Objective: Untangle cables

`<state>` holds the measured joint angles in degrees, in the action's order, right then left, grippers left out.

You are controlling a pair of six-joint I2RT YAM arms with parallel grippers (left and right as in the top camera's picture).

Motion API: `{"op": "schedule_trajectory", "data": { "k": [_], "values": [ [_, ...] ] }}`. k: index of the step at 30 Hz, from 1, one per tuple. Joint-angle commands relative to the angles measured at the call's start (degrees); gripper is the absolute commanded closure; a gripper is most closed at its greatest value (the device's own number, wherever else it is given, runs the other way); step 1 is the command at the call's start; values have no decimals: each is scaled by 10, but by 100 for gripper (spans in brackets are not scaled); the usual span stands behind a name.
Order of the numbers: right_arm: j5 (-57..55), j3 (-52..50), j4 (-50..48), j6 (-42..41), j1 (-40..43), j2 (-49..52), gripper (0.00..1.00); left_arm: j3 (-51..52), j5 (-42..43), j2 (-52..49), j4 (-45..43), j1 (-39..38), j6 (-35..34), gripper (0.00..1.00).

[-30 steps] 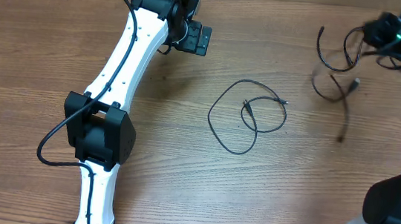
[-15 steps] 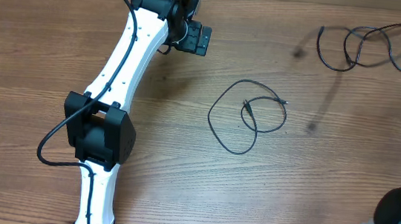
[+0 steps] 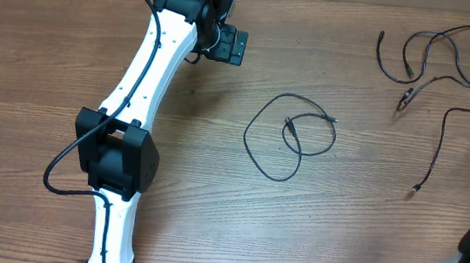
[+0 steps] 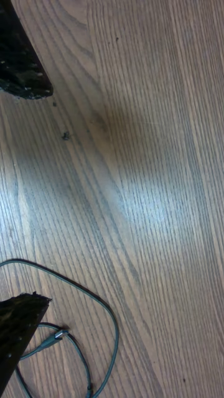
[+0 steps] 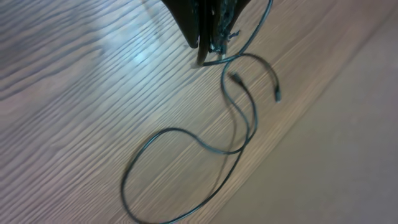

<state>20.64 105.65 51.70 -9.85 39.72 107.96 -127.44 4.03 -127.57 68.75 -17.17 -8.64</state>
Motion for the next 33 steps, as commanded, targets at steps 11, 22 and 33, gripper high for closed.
{"op": "schedule_trajectory", "data": {
  "k": [11, 22, 33],
  "values": [
    [-85, 8, -52, 29, 26, 80, 96, -2, 0, -3, 0, -2, -2, 0],
    [-110, 8, -132, 29, 72, 135, 96, -2, 0, -3, 0, -2, -2, 0],
    [-116, 8, -209, 29, 100, 163, 63, -2, 0, -3, 0, -2, -2, 0]
  ]
}}
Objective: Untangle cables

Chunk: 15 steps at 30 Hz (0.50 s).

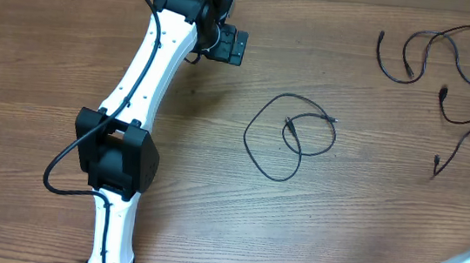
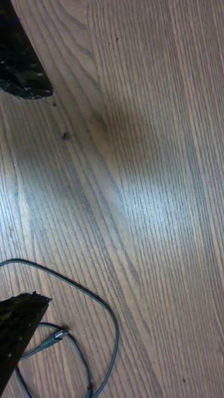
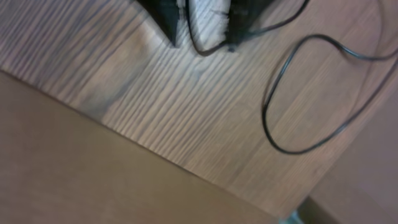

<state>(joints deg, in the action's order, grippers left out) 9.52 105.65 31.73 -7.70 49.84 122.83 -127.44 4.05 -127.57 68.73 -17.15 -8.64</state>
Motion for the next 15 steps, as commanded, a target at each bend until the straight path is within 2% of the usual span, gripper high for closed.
{"op": "schedule_trajectory", "data": {
  "k": [1, 3, 8, 11, 15],
  "values": [
    [-5, 8, -14, 7, -2, 14, 50, -2, 0, -3, 0, -2, -2, 0],
    [-5, 8, -22, 7, -2, 14, 25, -2, 0, -3, 0, -2, -2, 0],
    [-1, 8, -16, 7, -2, 14, 0, -2, 0, -3, 0, -2, -2, 0],
    [30, 9, -12, 8, -2, 12, 0, -2, 0, -3, 0, -2, -2, 0],
    [86, 9, 2, 53, -7, -14, 0, -2, 0, -3, 0, -2, -2, 1]
  ]
}}
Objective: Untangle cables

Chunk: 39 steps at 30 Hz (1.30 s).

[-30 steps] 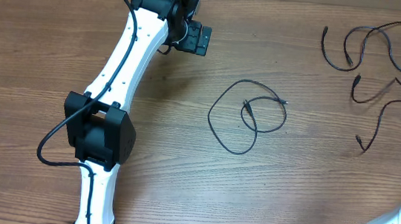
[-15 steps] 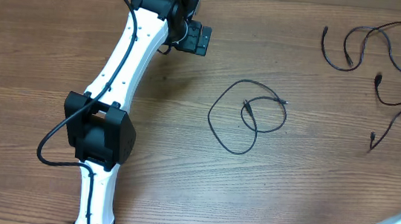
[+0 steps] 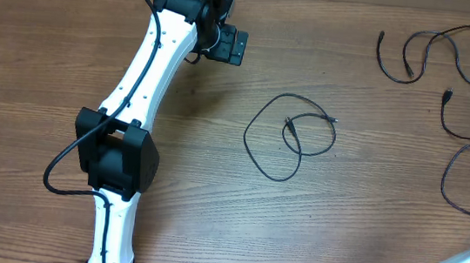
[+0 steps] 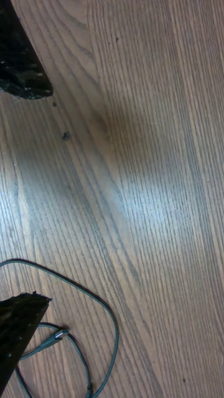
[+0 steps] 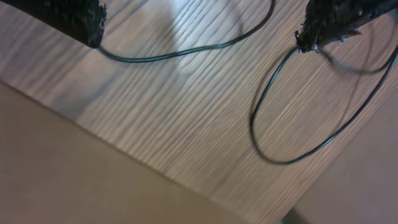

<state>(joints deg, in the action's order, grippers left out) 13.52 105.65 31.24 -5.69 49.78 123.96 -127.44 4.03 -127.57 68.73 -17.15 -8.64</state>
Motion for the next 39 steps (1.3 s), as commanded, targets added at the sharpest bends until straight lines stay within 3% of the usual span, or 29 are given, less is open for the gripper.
{"op": "schedule_trajectory", "data": {
  "k": [1, 14, 22, 28, 34, 39],
  "values": [
    [45, 9, 14, 35, -9, -34, 0, -2, 0, -3, 0, -2, -2, 0],
    [14, 9, 229, 138, -54, -107, 0, -2, 0, -3, 0, -2, -2, 0],
    [-119, 9, 399, 139, -95, -110, 0, -2, 0, -3, 0, -2, -2, 0],
    [-139, 8, 489, 139, -110, -109, 0, -2, 0, -3, 0, -2, -2, 0],
    [-138, -21, 481, 135, -109, -109, 0, -2, 0, -3, 0, -2, -2, 0],
    [-186, -111, 409, 130, -108, -109, 0, -2, 0, -3, 0, -2, -2, 0]
  ]
}}
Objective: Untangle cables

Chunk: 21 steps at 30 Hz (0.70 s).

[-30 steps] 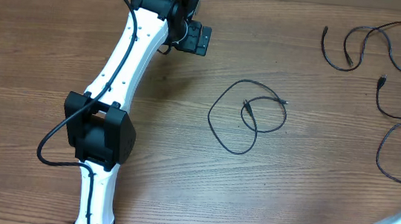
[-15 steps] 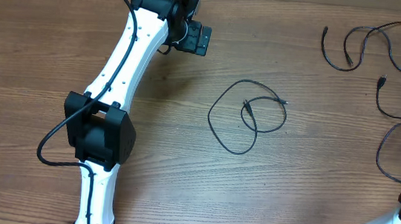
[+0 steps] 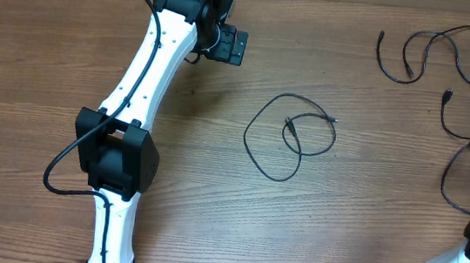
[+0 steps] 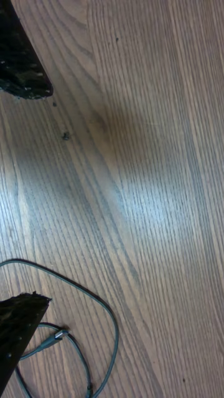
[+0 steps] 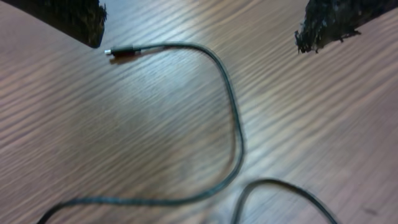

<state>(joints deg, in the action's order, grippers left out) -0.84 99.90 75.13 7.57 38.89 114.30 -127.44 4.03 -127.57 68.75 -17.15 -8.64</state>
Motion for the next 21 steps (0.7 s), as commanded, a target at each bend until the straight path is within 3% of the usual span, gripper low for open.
{"op": "schedule_trajectory", "data": {
  "k": [1, 10, 21],
  "values": [
    [-45, -72, -51, -2, 3, -13, 0, -2, 0, -3, 0, -2, -2, 0],
    [-67, -188, -208, -7, 28, -12, 0, -2, 0, -3, 0, -2, -2, 0],
    [-38, -202, -302, 15, 51, 3, 0, -2, 0, -3, 0, -2, -2, 0]
  ]
}}
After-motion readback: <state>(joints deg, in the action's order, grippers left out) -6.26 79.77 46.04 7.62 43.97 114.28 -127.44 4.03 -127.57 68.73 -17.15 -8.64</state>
